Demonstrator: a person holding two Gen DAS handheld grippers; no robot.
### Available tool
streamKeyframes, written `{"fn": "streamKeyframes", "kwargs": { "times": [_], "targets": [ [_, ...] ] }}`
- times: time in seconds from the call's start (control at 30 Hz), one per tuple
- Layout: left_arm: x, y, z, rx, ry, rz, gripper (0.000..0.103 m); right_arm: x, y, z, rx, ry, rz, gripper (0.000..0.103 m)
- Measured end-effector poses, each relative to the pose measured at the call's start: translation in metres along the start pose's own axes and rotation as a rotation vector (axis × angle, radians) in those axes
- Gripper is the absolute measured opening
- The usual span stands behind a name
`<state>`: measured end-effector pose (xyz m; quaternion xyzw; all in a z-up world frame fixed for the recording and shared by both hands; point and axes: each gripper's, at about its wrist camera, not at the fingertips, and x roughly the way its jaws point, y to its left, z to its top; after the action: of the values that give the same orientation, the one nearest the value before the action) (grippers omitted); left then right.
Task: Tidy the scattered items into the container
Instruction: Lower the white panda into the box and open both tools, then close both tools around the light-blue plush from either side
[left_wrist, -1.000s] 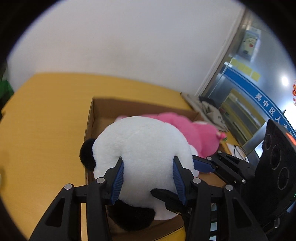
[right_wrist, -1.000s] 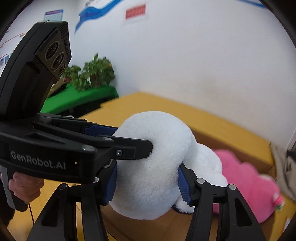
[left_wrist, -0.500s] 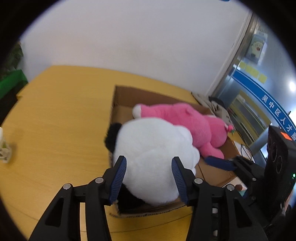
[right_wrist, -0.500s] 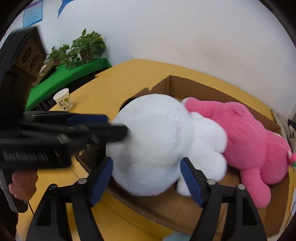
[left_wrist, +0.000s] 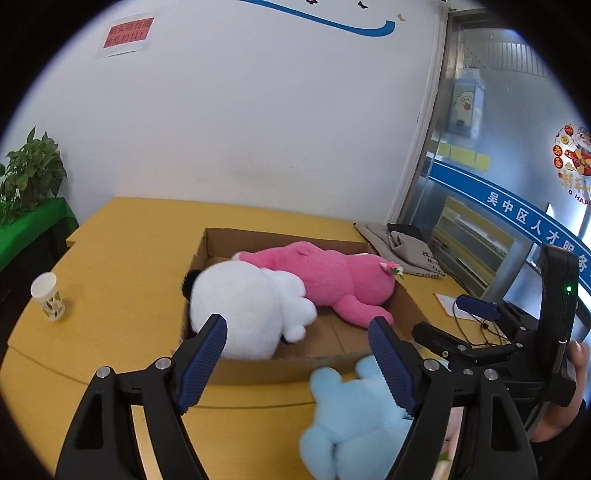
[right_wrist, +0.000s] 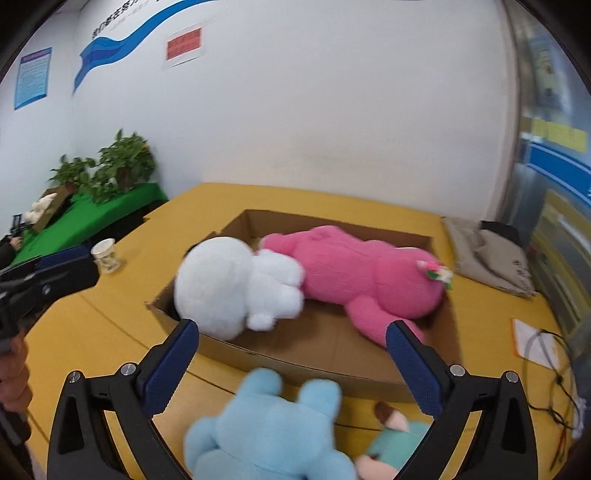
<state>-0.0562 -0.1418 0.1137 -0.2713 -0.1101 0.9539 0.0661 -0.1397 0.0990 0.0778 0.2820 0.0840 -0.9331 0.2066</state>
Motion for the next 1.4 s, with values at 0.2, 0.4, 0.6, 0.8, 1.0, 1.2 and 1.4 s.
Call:
{"fn": "streamKeyframes", "kwargs": {
  "times": [0.2, 0.4, 0.6, 0.8, 1.0, 1.2, 1.4],
  "targets": [
    [-0.002, -0.03, -0.019, 0.0, 0.041, -0.009, 0.079, -0.039, -0.015, -0.013, 0.018, -0.032, -0.012, 0.103],
    [0.005, -0.047, -0.031, 0.003, 0.092, -0.02, 0.079, -0.055, -0.019, -0.036, 0.028, -0.008, -0.013, 0.103],
    [0.006, -0.055, -0.044, 0.002, 0.113, -0.022, 0.079, -0.056, -0.012, -0.058, -0.003, 0.02, -0.02, 0.103],
    [0.015, -0.059, -0.055, 0.006, 0.143, -0.023, 0.079, -0.052, -0.012, -0.072, 0.011, 0.054, -0.006, 0.103],
    [0.029, -0.06, -0.06, 0.016, 0.163, -0.04, 0.079, -0.036, -0.023, -0.084, 0.065, 0.104, -0.002, 0.103],
    [0.047, -0.053, -0.065, -0.001, 0.201, -0.058, 0.079, -0.023, -0.025, -0.09, 0.048, 0.143, 0.006, 0.103],
    [0.067, -0.037, -0.08, -0.035, 0.263, -0.059, 0.079, -0.007, -0.014, -0.106, -0.002, 0.171, 0.034, 0.103]
  ]
}}
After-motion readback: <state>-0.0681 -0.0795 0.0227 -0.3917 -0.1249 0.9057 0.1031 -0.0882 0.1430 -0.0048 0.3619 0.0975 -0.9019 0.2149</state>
